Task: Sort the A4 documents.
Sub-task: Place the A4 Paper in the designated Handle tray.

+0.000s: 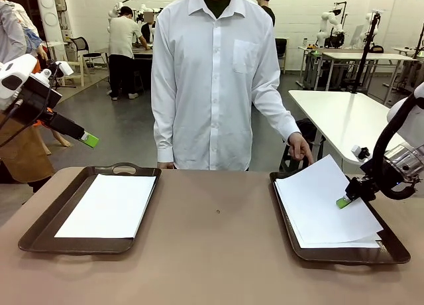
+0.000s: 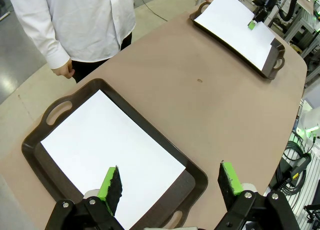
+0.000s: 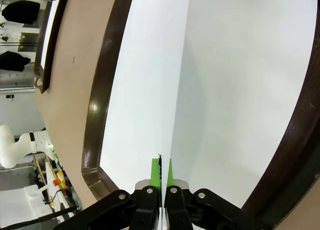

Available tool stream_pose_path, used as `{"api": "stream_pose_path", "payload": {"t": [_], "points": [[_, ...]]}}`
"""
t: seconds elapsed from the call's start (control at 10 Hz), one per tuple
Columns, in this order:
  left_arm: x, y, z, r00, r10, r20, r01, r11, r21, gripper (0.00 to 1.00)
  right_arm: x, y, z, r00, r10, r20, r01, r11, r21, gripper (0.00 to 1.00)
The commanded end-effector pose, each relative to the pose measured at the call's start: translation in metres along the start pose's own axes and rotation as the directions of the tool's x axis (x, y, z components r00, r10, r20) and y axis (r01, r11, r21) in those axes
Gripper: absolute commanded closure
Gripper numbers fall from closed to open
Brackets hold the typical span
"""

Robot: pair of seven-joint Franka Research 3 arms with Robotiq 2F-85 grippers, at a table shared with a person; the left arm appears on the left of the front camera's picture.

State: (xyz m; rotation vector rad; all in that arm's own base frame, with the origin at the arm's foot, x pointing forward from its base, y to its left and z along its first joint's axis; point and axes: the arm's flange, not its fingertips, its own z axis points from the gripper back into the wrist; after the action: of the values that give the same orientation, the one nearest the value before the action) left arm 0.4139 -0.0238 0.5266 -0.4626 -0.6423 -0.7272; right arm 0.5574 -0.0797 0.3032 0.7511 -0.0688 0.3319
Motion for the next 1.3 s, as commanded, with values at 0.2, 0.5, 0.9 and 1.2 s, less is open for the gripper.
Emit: {"api": "stream_pose_path", "payload": {"t": [0.2,0.5,0.9,1.2], "points": [[-0.001,0.001,0.000,1.000,-0.008,-0.004,0.008,1.000,-0.001,0.00,-0.007,0.004,-0.002,0.999,-0.032,-0.008,0.032,0.998,-0.053,0.78],[-0.001,0.001,0.000,1.000,-0.008,-0.004,0.008,1.000,-0.001,0.00,-0.010,0.009,0.006,1.000,-0.015,0.015,0.017,0.994,-0.106,0.50],[-0.001,0.001,0.000,1.000,-0.008,-0.004,0.008,1.000,-0.001,0.00,-0.010,0.014,0.023,1.000,-0.005,0.025,0.010,0.972,-0.235,0.14],[-0.001,0.001,0.000,1.000,-0.008,-0.004,0.008,1.000,-0.001,0.00,-0.011,0.018,0.036,0.999,0.000,0.042,0.011,0.966,-0.260,0.00]]}}
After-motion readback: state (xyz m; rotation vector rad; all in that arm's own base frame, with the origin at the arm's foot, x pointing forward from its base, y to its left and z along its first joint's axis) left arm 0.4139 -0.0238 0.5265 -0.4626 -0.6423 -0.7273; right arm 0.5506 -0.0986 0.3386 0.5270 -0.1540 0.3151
